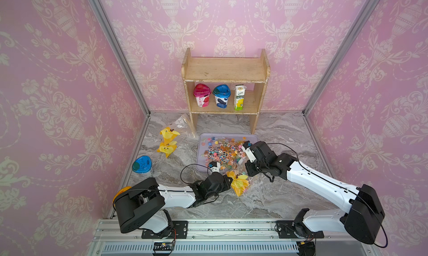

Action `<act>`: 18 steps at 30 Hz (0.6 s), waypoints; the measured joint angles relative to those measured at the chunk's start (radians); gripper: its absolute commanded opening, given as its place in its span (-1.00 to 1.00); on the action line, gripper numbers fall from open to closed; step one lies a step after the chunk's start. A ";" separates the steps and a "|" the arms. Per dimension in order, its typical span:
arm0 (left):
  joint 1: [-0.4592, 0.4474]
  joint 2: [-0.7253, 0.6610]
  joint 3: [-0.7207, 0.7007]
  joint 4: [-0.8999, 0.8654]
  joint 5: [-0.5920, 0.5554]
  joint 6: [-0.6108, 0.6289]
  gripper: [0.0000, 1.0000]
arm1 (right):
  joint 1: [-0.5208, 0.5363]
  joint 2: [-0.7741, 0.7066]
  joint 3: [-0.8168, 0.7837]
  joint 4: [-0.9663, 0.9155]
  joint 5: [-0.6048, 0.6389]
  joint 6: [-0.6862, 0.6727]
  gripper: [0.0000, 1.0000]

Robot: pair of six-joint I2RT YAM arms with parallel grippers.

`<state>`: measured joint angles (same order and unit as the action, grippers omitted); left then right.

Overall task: Pour candies out of the ziploc bag
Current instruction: 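Pick up the ziploc bag from the center of the board, then pour the candies out of the ziploc bag onto the tray.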

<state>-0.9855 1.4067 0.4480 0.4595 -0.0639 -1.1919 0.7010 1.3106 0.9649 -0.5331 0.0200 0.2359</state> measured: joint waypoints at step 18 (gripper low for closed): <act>0.338 -0.117 0.376 -0.455 0.122 0.341 -1.00 | -0.132 0.183 0.127 0.169 -0.129 -0.003 -1.00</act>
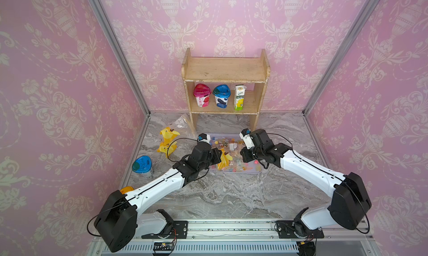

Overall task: Pour candies out of the ziploc bag
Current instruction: 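Pour the candies out of the ziploc bag onto the tray.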

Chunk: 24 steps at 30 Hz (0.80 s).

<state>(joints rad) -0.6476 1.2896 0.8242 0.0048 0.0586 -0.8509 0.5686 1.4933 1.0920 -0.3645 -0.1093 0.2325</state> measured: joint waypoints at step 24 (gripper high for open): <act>0.118 0.319 0.420 -0.172 0.158 0.251 -1.00 | -0.071 0.222 0.055 0.150 -0.106 0.005 -1.00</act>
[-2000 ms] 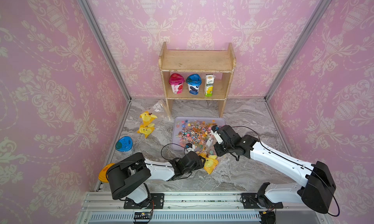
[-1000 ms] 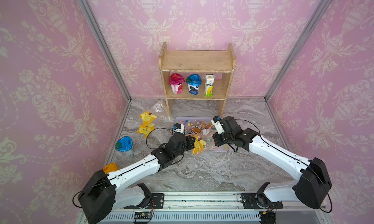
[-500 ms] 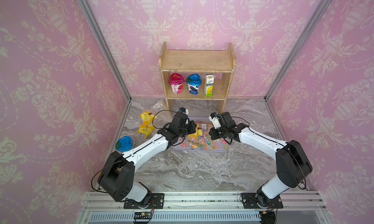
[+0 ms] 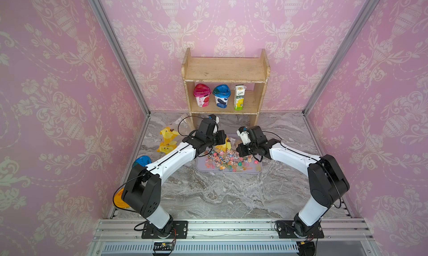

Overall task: Pour candies out of the ziploc bag
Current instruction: 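Pour the candies out of the ziploc bag onto the tray.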

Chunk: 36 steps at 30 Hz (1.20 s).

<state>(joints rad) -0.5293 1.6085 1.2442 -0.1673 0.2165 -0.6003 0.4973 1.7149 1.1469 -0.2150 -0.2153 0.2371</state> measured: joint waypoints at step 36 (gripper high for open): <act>0.016 0.107 0.444 -0.492 0.004 0.227 -1.00 | 0.000 -0.033 -0.010 0.131 -0.058 0.054 -1.00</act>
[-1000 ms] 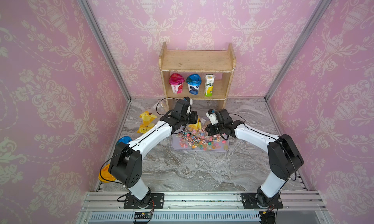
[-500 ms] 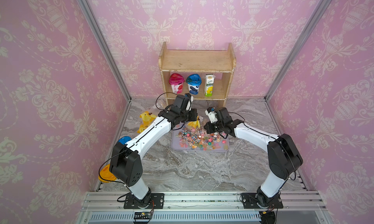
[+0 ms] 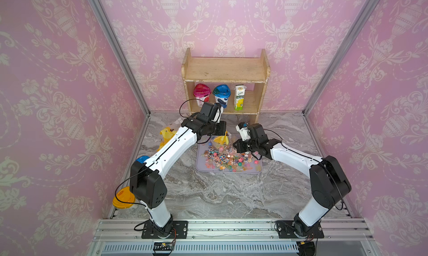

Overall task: Pour candies out of the ziploc bag
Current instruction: 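Pour the candies out of the ziploc bag onto the tray.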

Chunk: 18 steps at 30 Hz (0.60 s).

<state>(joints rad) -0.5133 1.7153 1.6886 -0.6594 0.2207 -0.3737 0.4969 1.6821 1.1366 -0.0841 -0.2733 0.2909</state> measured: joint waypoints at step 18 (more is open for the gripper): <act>-0.008 0.016 0.114 -0.135 -0.036 0.060 -1.00 | -0.006 -0.005 -0.015 0.066 -0.053 0.029 -1.00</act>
<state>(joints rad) -0.5209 1.7313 1.8030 -0.7940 0.1844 -0.3138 0.4904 1.6772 1.1217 -0.0177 -0.3264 0.3199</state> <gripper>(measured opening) 0.079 0.050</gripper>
